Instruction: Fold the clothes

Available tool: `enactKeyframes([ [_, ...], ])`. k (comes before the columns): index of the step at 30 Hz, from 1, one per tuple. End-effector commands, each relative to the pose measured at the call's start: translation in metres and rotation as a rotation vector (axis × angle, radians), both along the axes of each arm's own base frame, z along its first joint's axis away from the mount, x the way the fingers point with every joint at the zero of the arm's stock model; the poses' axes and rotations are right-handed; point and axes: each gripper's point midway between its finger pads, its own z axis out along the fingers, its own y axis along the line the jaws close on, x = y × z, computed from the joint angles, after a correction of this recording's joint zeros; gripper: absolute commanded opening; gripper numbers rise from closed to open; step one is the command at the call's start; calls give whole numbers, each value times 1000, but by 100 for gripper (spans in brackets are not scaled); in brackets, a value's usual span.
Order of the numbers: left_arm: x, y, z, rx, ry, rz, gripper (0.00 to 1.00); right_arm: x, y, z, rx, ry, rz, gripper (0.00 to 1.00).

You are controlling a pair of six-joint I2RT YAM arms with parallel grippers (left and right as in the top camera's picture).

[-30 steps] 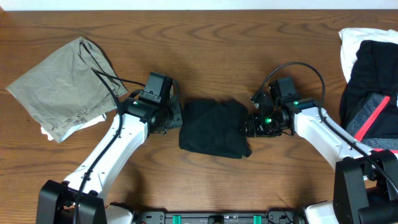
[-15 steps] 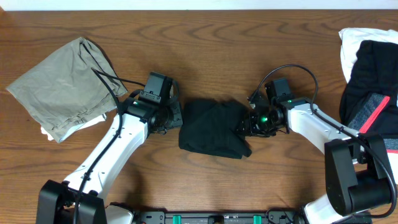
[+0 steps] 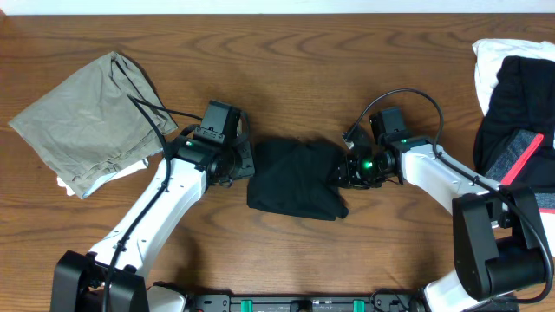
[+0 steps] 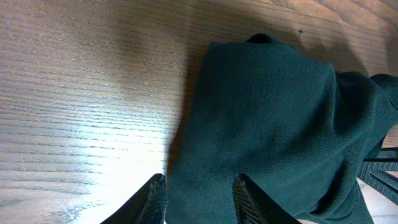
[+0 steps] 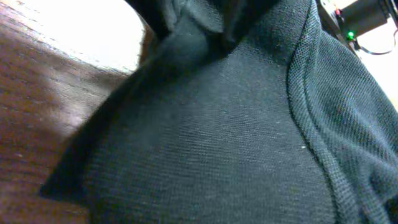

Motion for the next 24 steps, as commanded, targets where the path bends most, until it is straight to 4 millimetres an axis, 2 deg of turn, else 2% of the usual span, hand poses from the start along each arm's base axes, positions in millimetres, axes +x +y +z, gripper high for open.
enactKeyframes([
  [1, -3, 4, -7, 22, 14, -3, 38, -5, 6, 1, 32, 8, 25, 19],
  [3, -3, 4, -7, 22, 14, -3, 38, -4, 5, 1, 31, 9, 19, 27],
  [5, -3, 4, -7, 22, 14, -3, 38, -2, 1, 1, 31, 6, 11, 29],
  [10, -3, 4, -7, 22, 14, -3, 38, 7, -10, 5, 51, 1, -29, 27],
  [24, -3, 4, -7, 22, 14, -3, 38, 3, -1, 9, 85, -2, 10, 28],
])
